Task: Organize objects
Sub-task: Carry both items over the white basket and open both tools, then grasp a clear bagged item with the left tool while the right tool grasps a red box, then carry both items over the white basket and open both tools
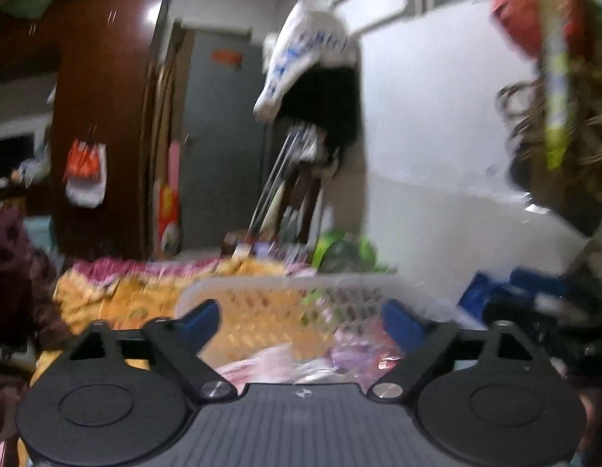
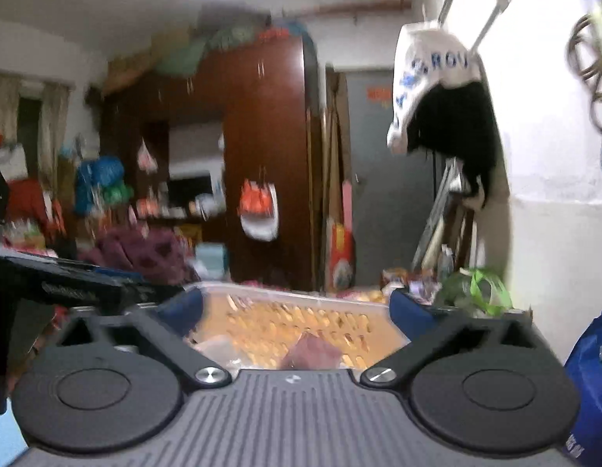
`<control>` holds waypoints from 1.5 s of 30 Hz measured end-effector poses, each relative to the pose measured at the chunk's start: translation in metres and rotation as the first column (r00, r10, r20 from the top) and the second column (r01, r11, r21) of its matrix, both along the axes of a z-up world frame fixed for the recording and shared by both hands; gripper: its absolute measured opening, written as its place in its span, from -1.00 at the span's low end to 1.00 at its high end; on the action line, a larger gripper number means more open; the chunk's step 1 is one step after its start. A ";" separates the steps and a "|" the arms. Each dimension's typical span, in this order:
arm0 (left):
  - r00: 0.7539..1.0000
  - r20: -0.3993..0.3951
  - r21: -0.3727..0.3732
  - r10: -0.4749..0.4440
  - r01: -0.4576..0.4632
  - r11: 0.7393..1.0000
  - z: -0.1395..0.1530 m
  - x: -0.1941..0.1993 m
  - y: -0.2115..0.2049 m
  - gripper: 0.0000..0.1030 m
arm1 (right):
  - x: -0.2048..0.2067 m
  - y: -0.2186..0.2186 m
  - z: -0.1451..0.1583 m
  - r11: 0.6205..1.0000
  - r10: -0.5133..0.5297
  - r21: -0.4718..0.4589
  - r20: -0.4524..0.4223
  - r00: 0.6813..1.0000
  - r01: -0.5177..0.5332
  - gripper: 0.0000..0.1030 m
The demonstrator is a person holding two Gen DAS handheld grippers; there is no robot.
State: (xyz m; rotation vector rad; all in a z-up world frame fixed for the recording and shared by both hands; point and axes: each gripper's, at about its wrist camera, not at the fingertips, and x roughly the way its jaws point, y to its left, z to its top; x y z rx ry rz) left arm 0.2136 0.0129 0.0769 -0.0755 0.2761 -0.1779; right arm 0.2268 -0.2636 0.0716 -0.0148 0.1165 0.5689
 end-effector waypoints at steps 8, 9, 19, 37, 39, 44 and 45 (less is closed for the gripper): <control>0.992 -0.096 0.095 0.086 -0.077 0.992 -0.067 -0.052 0.028 0.95 | -0.095 0.008 -0.092 0.994 0.079 -0.067 -0.106 0.991 -0.087 1.00; 0.988 -0.112 0.112 0.111 -0.099 0.989 -0.076 -0.051 0.033 0.93 | -0.099 0.011 -0.100 0.993 0.086 -0.068 -0.122 0.989 -0.095 1.00; 0.960 -0.228 0.143 0.160 -0.129 0.981 -0.110 -0.027 0.055 0.66 | -0.108 0.043 -0.133 0.976 0.135 -0.140 -0.198 0.971 -0.164 0.26; 0.987 -0.105 0.018 0.122 -0.121 0.993 -0.111 -0.089 0.053 -0.18 | -0.121 -0.024 -0.118 0.997 0.023 -0.064 -0.111 0.994 -0.031 0.26; 0.992 -0.075 -0.006 0.103 -0.104 0.995 -0.114 -0.105 0.049 -0.18 | -0.115 -0.027 -0.119 0.998 0.014 -0.062 -0.113 0.994 -0.021 0.26; 0.997 -0.040 -0.080 0.064 -0.067 0.994 -0.131 -0.132 0.036 -0.18 | -0.110 -0.029 -0.124 0.997 -0.003 -0.077 -0.114 0.993 -0.006 0.25; 0.997 -0.036 -0.080 0.061 -0.064 0.995 -0.133 -0.134 0.033 -0.18 | -0.110 -0.030 -0.125 0.997 -0.002 -0.078 -0.114 0.994 -0.007 0.25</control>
